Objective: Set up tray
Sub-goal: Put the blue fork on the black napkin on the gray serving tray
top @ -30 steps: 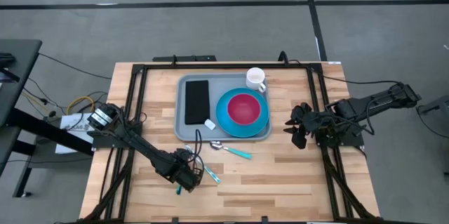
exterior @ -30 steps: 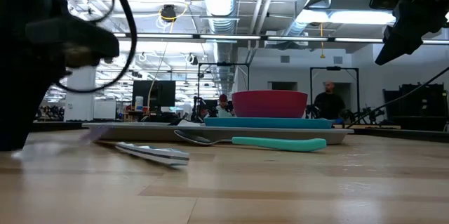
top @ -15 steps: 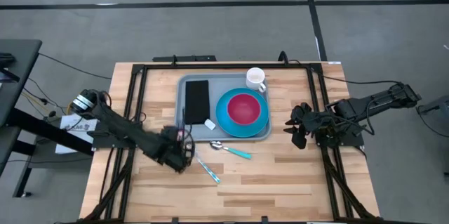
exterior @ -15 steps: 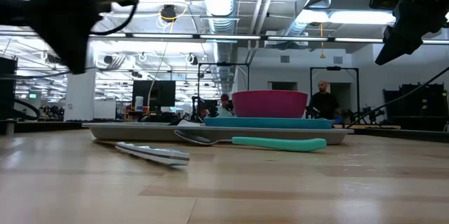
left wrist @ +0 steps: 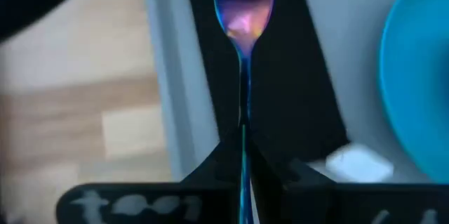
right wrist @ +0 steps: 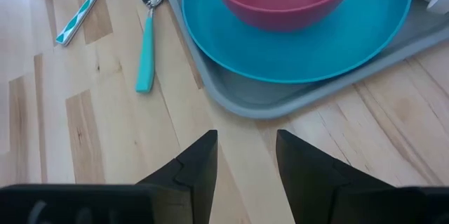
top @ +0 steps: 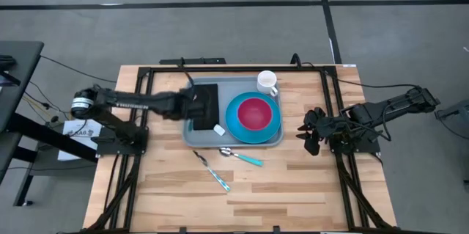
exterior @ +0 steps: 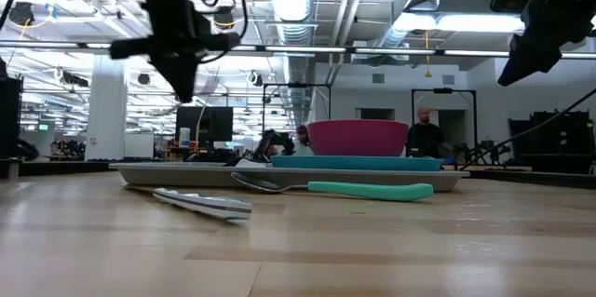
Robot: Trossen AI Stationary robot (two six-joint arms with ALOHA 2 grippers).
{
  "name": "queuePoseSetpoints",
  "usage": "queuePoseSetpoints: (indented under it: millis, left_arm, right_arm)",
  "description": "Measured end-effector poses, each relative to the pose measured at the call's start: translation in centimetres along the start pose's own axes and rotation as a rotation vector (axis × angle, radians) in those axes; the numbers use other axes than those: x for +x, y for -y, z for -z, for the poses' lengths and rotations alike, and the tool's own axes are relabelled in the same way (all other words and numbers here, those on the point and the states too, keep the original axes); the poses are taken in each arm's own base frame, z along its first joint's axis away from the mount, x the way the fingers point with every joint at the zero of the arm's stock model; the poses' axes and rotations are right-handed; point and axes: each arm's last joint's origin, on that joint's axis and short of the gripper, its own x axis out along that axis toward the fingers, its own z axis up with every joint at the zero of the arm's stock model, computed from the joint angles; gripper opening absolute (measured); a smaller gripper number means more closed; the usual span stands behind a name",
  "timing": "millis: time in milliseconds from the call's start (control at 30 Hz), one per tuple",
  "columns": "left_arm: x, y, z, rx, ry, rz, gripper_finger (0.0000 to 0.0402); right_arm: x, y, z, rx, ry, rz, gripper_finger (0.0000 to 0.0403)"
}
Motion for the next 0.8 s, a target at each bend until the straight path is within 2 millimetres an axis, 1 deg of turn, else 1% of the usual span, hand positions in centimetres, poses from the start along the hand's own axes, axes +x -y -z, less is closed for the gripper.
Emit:
queuePoseSetpoints:
  millis: [200,267,367,467,533,700,800]
  left_arm:
    - [1.9,-0.1,-4.3,-0.056,0.049,0.065,0.0000]
    - [2.4,-0.6,-5.3,-0.075,0.043,0.060,0.0000]
    - [3.1,-1.3,-6.3,-0.088,0.005,0.054,0.0000]
    - [3.9,-1.5,-6.7,-0.097,-0.030,0.041,0.0000]
    - [4.6,-1.1,-6.8,-0.102,-0.033,0.048,0.0000]
    - [7.4,0.2,-6.2,-0.082,-0.130,0.044,0.0000]
    - [9.0,0.5,-5.7,-0.075,-0.168,0.003,0.0000]
  right_arm:
    - [0.0,0.0,0.0,-0.001,-0.002,0.004,0.0138]
    - [0.0,0.0,0.0,-0.002,-0.003,0.006,0.0138]
    - [0.0,0.1,0.2,-0.005,-0.015,0.014,0.0138]
    - [0.0,0.2,0.2,-0.007,-0.019,0.017,0.0138]
    - [0.0,0.2,0.2,-0.007,-0.020,0.018,0.0138]
    - [0.0,0.2,0.3,-0.009,-0.028,0.028,0.0138]
    - [0.0,0.3,0.3,-0.010,-0.029,0.030,0.0138]
